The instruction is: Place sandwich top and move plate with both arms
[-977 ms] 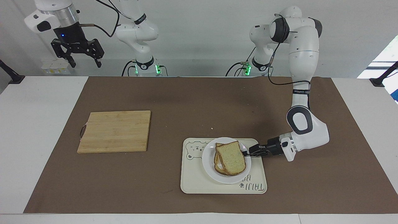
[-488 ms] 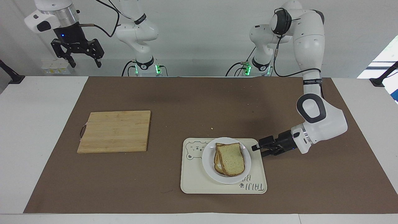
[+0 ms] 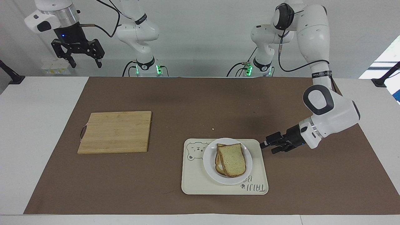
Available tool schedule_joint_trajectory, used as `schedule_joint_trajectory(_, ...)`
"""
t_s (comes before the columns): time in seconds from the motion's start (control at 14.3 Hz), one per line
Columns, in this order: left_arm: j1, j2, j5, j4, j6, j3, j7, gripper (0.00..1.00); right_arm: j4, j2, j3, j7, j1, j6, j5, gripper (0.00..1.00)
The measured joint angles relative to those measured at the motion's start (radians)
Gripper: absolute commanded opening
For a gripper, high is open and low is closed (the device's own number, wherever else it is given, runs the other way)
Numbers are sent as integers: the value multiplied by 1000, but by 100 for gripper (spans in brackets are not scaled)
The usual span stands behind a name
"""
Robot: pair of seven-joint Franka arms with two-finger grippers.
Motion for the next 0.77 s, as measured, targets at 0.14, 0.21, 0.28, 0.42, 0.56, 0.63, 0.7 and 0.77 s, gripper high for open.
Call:
schedule_joint_trajectory(0.14, -1, -58, 124, 0, -49, -1, -22, 100, 0, 0, -1, 0, -2, 0, 0, 100)
schedule_joint_trajectory(0.21, 0, -90, 166, 0, -72, 1, -24, 100, 0, 0, -2, 0, -4, 0, 0, 100)
schedule_joint_trajectory(0.28, 2, -124, 201, 0, -98, 4, -24, 100, 0, 0, -2, 0, -10, 0, 0, 100)
schedule_joint_trajectory(0.42, 25, -190, 250, 0, -146, 9, -15, 100, 0, 0, 11, 0, -38, 0, 0, 100)
schedule_joint_trajectory(0.56, 75, -241, 260, -1, -190, 13, 23, 100, 0, 0, 21, 0, -49, 0, 0, 100)
schedule_joint_trajectory(0.63, 101, -260, 260, -1, -208, 15, 27, 100, 0, 0, 25, 0, -49, 0, 0, 100)
schedule_joint_trajectory(0.7, 118, -278, 260, -2, -232, 17, 17, 100, 0, 0, 29, 0, -49, 0, 0, 100)
schedule_joint_trajectory(0.77, 122, -294, 263, -2, -253, 16, -4, 100, 0, 0, 33, 0, -49, 0, 0, 100)
